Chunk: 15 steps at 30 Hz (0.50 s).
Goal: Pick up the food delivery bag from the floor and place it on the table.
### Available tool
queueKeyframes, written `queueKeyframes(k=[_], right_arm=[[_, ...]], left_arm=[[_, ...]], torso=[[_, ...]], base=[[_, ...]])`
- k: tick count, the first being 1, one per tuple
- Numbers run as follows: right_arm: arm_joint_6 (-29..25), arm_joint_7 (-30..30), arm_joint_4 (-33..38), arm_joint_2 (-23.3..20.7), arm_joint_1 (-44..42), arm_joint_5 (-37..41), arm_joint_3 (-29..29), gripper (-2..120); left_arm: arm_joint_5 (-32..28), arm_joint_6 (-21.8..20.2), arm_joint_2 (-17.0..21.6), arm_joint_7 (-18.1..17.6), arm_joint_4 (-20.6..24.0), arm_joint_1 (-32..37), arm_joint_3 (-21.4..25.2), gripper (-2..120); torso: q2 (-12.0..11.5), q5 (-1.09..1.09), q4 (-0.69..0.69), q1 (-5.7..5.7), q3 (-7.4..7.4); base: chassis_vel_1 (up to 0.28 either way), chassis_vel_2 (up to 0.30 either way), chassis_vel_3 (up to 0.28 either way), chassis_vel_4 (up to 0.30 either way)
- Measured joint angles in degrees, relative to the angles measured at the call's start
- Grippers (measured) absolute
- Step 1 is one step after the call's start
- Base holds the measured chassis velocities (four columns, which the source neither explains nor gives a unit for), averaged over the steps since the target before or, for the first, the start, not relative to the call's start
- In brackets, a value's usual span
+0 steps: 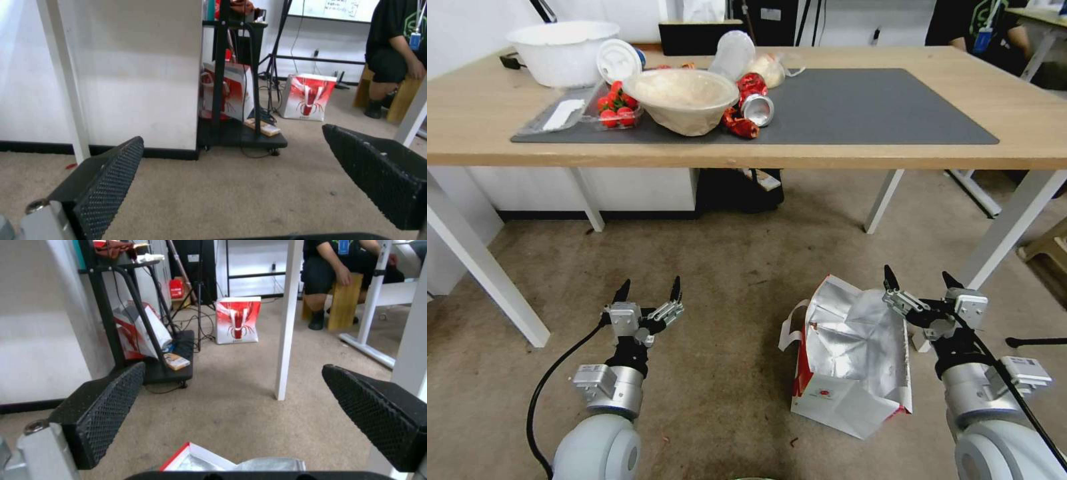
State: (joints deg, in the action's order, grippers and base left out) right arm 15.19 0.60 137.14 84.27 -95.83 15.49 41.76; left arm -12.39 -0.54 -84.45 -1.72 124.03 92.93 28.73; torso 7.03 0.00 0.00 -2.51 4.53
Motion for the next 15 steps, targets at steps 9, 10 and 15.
queueKeyframes(k=[9, 10, 15], right_arm=[[0.0, 0.0, -0.58, -0.16, 0.26, -0.01, -0.07, 100], [0.0, 0.0, -0.58, -0.16, 0.26, -0.01, -0.07, 100], [-0.06, -0.02, -0.83, -0.09, 0.31, -0.1, -0.1, 100]], left_arm=[[0.07, -0.04, 0.02, 0.04, -0.75, -0.37, 0.05, 100], [0.07, -0.04, 0.02, 0.04, -0.75, -0.37, 0.05, 100], [0.12, -0.04, 0.02, 0.11, -1.13, -0.56, 0.03, 100]], torso=[[-3.38, 0.0, 0.0, 0.33, -3.04], [-3.38, 0.0, 0.0, 0.33, -3.04], [-4.74, -0.01, 0.0, 0.43, -4.31]], base=[[0.0, 0.0, 0.0, 0.0], [0.0, 0.0, 0.0, 0.0], [0.0, 0.0, 0.0, 0.0]])
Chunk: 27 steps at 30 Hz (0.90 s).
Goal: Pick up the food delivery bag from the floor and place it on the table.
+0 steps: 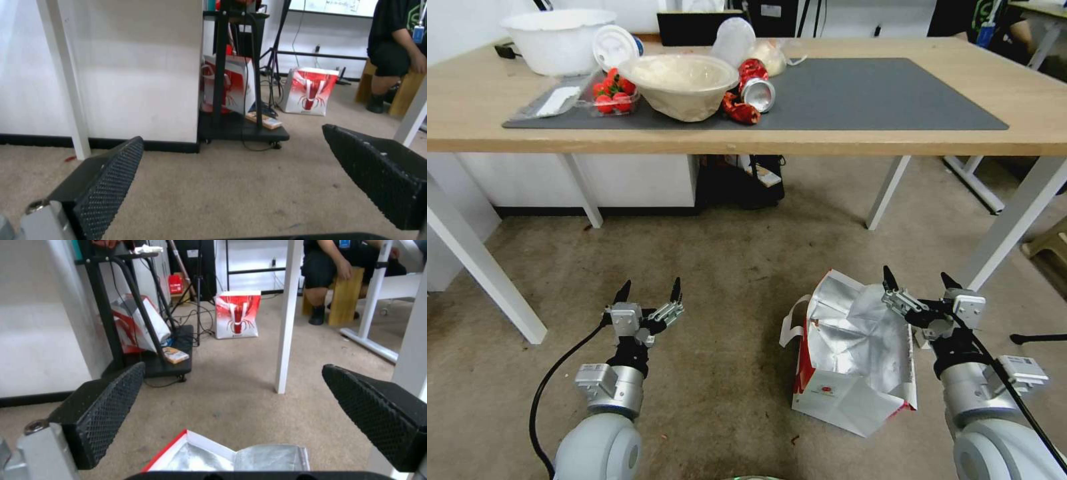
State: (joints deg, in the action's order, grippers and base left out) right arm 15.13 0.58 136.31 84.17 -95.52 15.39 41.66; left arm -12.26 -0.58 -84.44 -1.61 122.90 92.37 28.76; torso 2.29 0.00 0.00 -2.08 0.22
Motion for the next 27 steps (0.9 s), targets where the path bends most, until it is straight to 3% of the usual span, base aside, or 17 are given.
queueKeyframes(k=[18, 22, 27], right_arm=[[-0.18, 0.13, -0.63, -0.09, 0.16, -0.19, 0.11, 100], [3.59, 2.65, -1.57, -0.49, 0.94, -0.98, 0.18, 100], [11.29, 10.32, -6.16, -1.98, 3.76, -0.56, 0.26, 100]], left_arm=[[0.03, -0.03, 0.47, 0.31, -0.86, -0.52, -0.09, 100], [0.13, 0.16, 0.41, 0.22, -0.97, -0.55, -0.23, 100], [0.29, 0.57, 0.67, 0.2, -1.01, -0.24, 0.01, 100]], torso=[[-0.98, 0.01, 0.0, 0.27, -0.21], [-0.87, 0.0, 0.01, 0.27, -0.22], [-0.75, 0.0, 0.0, 0.23, -0.22]], base=[[0.0, 0.0, 0.0, 0.0], [0.0, 0.0, 0.0, 0.0], [0.0, 0.0, 0.0, 0.0]])
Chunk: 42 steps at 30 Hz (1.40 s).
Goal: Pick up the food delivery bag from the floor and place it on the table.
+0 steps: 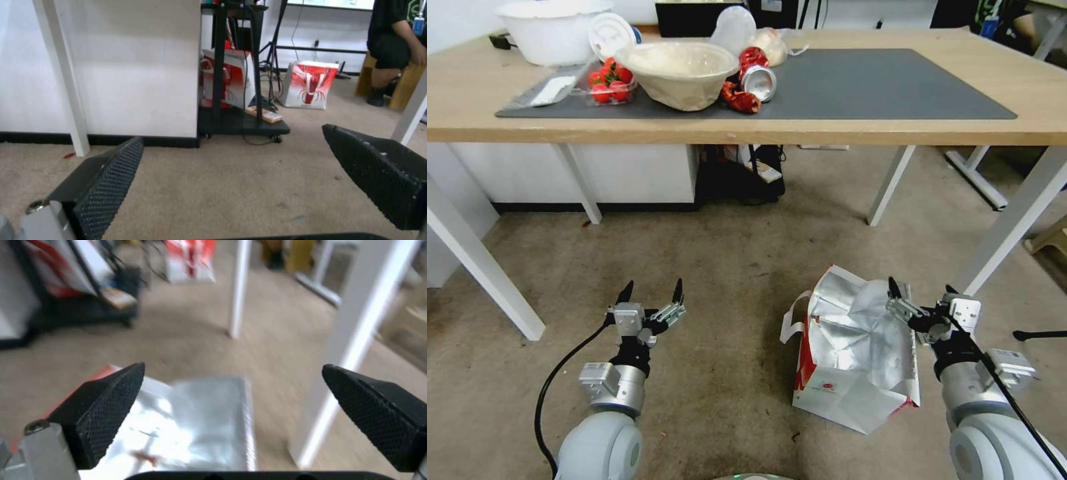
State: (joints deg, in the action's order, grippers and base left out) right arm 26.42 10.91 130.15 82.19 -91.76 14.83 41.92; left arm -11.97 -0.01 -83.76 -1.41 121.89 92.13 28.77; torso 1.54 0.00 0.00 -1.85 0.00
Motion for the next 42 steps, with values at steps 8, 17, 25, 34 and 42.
queueKeyframes(k=[8, 17, 25, 34, 42], right_arm=[[2.44, 5.8, -7.08, -1.39, 4.75, 2.67, -1.49, 100], [5.06, 11.62, -17.67, -4.74, 12.66, 7.42, -5.92, 100], [6.99, 14.11, -25.11, -5.48, 18.44, 10.56, -8.98, 100], [8.65, 15.18, -29.47, -5.36, 21.54, 12.13, -10.65, 88], [8.85, 14.67, -27.83, -5.86, 20.63, 12.15, -10.1, 56]], left_arm=[[0.23, 0.39, -0.24, 0.0, -0.01, 0.24, -0.18, 100], [0.67, 0.98, -0.86, 0.03, -0.48, 0.5, -0.47, 100], [0.76, 1.55, -0.93, 0.05, -0.52, 0.89, -0.1, 100], [0.73, 2.64, -0.91, 0.01, -1.1, 0.92, 0.72, 100], [0.84, 3.23, -1.09, -0.02, -1.67, 0.91, 0.4, 100]], torso=[[0.09, 0.0, 0.0, -0.02, 0.0], [0.18, 0.01, 0.0, -0.04, 0.0], [0.24, 0.0, 0.0, -0.05, 0.0], [0.27, 0.0, 0.0, -0.05, 0.0], [0.3, 0.0, 0.01, -0.05, 0.0]], base=[[0.0, 0.0, 0.0, 0.0], [0.0, 0.0, 0.0, 0.0], [0.0, 0.0, 0.0, 0.0], [0.0, 0.0, 0.0, 0.0], [0.0, 0.0, 0.0, 0.0]])
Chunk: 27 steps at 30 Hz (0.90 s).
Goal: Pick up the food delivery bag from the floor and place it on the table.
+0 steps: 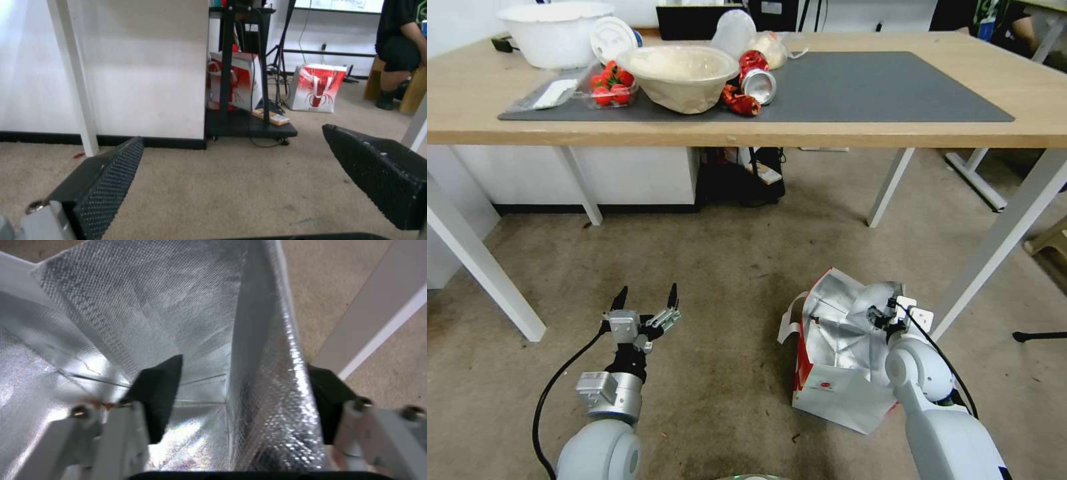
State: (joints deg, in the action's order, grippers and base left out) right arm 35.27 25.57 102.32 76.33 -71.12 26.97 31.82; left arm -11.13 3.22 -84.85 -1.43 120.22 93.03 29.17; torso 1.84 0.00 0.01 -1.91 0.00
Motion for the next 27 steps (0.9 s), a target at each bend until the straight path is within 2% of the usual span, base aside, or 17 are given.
queueKeyframes(k=[1, 4, 5, 8, 9, 11, 12, 16, 21, 23, 24, 26, 27], right_arm=[[0.0, 0.0, 0.0, 0.0, 0.0, 0.0, 0.0, 56], [0.28, -0.32, 0.39, -0.26, -0.37, -0.11, 0.27, 41], [0.28, -0.32, 0.39, -0.26, -0.37, -0.11, 0.27, 41], [0.3, -0.61, 0.77, -0.51, -0.77, -0.23, 0.57, 29], [0.3, -0.61, 0.77, -0.51, -0.77, -0.23, 0.57, 29], [0.29, -1.03, 1.34, -0.72, -1.23, -0.5, 0.74, 17], [0.29, -1.03, 1.34, -0.72, -1.23, -0.5, 0.74, 17], [0.02, -2.09, 2.46, -1.18, -2.18, -0.92, 1.04, 0], [-1.04, -4.16, 3.63, -2.04, -3.38, -1.08, 1.37, 0], [-2.7, -9.85, 6.05, -3.85, -5.47, -0.69, 1.84, 0], [-2.7, -9.85, 6.05, -3.85, -5.47, -0.69, 1.84, 0], [-3.83, -14.85, 8.81, -6.17, -7.36, 1.09, 2.14, 0], [-3.83, -14.85, 8.81, -6.17, -7.36, 1.09, 2.14, 0]], left_arm=[[0.0, 0.0, 0.0, 0.0, 0.0, 0.0, 0.0, 100], [0.02, 0.01, 0.05, -0.01, -0.02, -0.15, -0.14, 100], [0.02, 0.01, 0.05, -0.01, -0.02, -0.15, -0.14, 100], [0.02, 0.03, 0.12, -0.01, -0.02, -0.11, -0.16, 100], [0.02, 0.03, 0.12, -0.01, -0.02, -0.11, -0.16, 100], [0.02, 0.11, 0.16, -0.01, -0.02, 0.02, -0.17, 100], [0.02, 0.11, 0.16, -0.01, -0.02, 0.02, -0.17, 100], [0.03, 0.15, 0.15, -0.02, -0.07, 0.06, -0.27, 100], [0.04, 0.22, 0.13, -0.02, -0.07, 0.18, -0.3, 100], [0.05, 0.29, 0.15, -0.03, -0.07, 0.2, -0.3, 100], [0.05, 0.29, 0.15, -0.03, -0.07, 0.2, -0.3, 100], [0.05, 0.33, 0.07, -0.04, -0.07, 0.15, -0.36, 100], [0.05, 0.33, 0.07, -0.04, -0.07, 0.15, -0.36, 100]], torso=[[0.0, 0.0, 0.0, 0.0, 0.0], [0.01, 0.0, 0.0, 0.0, 0.0], [0.01, 0.0, 0.0, 0.0, 0.0], [0.01, -0.01, -0.01, 0.0, 0.0], [0.01, -0.01, -0.01, 0.0, 0.0], [0.01, -0.01, -0.01, 0.0, 0.0], [0.01, -0.01, -0.01, 0.0, 0.0], [0.02, -0.01, -0.01, 0.0, 0.0], [0.02, -0.01, -0.01, -0.01, 0.0], [0.02, -0.01, -0.01, -0.01, 0.0], [0.02, -0.01, -0.01, -0.01, 0.0], [0.03, -0.01, -0.01, 0.0, 0.0], [0.03, -0.01, -0.01, 0.0, 0.0]], base=[[0.0, 0.0, 0.0, 0.0], [0.0, 0.0, 0.0, 0.0], [0.0, 0.0, 0.0, 0.0], [0.0, 0.0, 0.0, 0.0], [0.0, 0.0, 0.0, 0.0], [0.0, 0.0, 0.0, 0.0], [0.0, 0.0, 0.0, 0.0], [0.0, 0.0, 0.0, 0.0], [0.0, 0.0, 0.0, 0.0], [0.0, 0.0, 0.0, 0.0], [0.0, 0.0, 0.0, 0.0], [0.0, 0.0, 0.0, 0.0], [0.0, 0.0, 0.0, 0.0]])
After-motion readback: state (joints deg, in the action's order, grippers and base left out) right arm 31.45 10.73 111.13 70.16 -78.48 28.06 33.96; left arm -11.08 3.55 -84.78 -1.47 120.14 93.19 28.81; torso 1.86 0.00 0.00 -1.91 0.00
